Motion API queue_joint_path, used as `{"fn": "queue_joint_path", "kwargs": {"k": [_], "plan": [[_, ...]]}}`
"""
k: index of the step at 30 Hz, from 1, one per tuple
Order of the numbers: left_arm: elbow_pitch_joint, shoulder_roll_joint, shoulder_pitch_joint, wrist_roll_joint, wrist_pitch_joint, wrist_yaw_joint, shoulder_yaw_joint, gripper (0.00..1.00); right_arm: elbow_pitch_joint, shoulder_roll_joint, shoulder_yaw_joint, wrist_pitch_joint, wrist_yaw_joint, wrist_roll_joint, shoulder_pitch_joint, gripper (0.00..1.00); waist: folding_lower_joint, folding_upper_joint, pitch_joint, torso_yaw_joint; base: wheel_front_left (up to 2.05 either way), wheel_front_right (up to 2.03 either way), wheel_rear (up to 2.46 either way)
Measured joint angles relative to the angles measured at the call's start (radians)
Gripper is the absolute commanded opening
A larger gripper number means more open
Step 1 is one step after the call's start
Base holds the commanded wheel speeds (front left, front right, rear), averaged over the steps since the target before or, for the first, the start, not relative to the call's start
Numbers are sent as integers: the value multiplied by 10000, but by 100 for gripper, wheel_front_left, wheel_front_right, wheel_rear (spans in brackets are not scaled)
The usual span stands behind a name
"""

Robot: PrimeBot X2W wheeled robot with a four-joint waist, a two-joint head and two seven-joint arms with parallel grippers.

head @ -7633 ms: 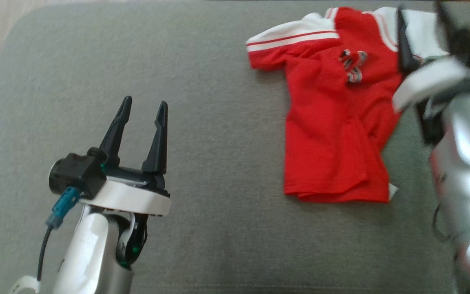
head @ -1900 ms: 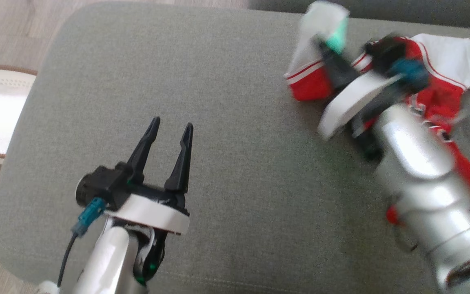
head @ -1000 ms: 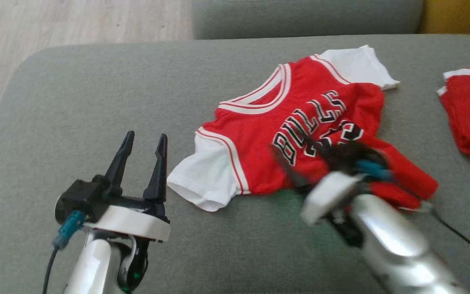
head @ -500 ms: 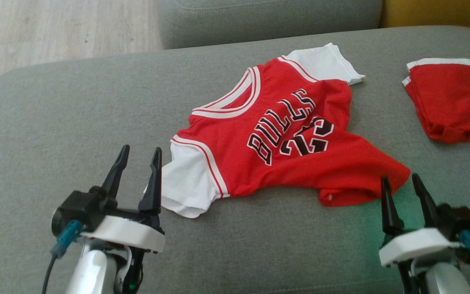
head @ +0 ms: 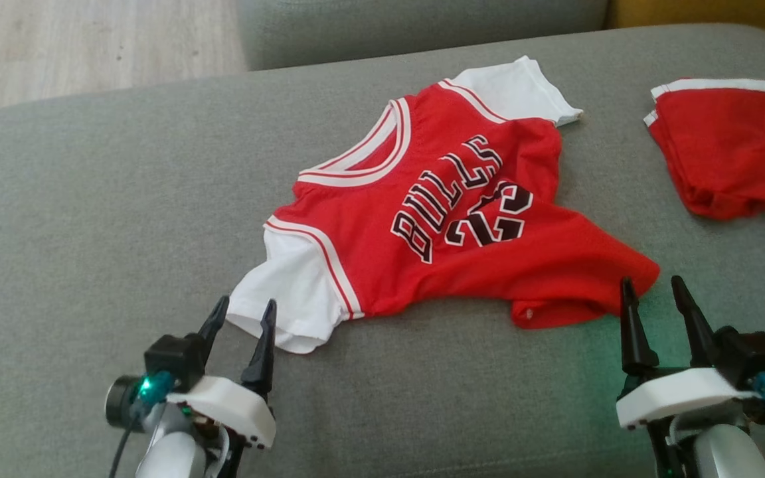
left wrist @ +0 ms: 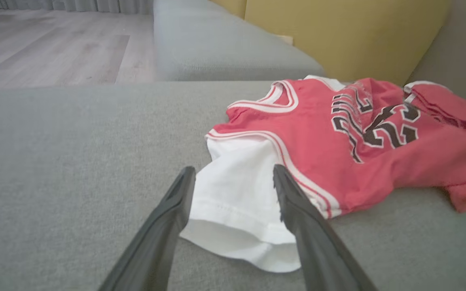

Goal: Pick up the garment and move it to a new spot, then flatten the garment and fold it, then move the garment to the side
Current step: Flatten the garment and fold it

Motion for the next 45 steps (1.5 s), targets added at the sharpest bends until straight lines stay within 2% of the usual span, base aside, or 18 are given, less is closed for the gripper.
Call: {"fn": "queue_joint_path", "kwargs": {"k": [9, 15, 18, 19, 20, 21, 27, 30, 37, 45], "plan": [[2343, 40, -1113, 470, 6, 853, 253, 100, -115, 2, 140, 31, 0, 88, -18, 100, 0, 0, 307, -342, 0, 0, 0], [3611, 109, -1774, 502, 228, 830, 180, 100, -209, 4, 79, -52, 0, 194, -100, 100, 0, 0, 505, -556, 0, 0, 0], [4038, 121, -2170, 497, 362, 677, 161, 100, -222, 2, 58, -92, 0, 194, -238, 100, 0, 0, 541, -584, 0, 0, 0], [4148, 121, -2254, 472, 374, 619, 157, 94, -224, 2, 50, -107, 0, 194, -251, 100, 0, 0, 543, -581, 0, 0, 0], [4148, 121, -2254, 472, 374, 619, 157, 26, -224, 2, 50, -107, 0, 194, -251, 100, 0, 0, 543, -581, 0, 0, 0], [4247, 123, -2325, 472, 370, 566, 146, 0, -221, 4, 31, -113, 0, 194, -251, 100, 0, 0, 540, -577, 0, 0, 0], [4163, 86, -2353, 203, 90, 318, 6, 0, 73, 4, -196, 50, 0, 159, -244, 100, 0, 0, 478, -503, 0, 0, 0], [3538, 75, -2244, 113, 79, 297, 21, 0, 295, 13, -554, 142, 0, 240, -234, 100, 1, 0, 449, -446, 0, 0, 0], [813, 38, -1611, 35, 63, 230, 107, 0, 1114, 12, -510, 579, 0, 1208, -231, 100, 0, 0, 440, -300, 0, 0, 0], [314, 36, -1051, 134, 63, 226, 73, 0, 2127, 13, 21, 798, 0, 2566, -514, 100, 1, 0, 512, -233, 0, 0, 0]]}}
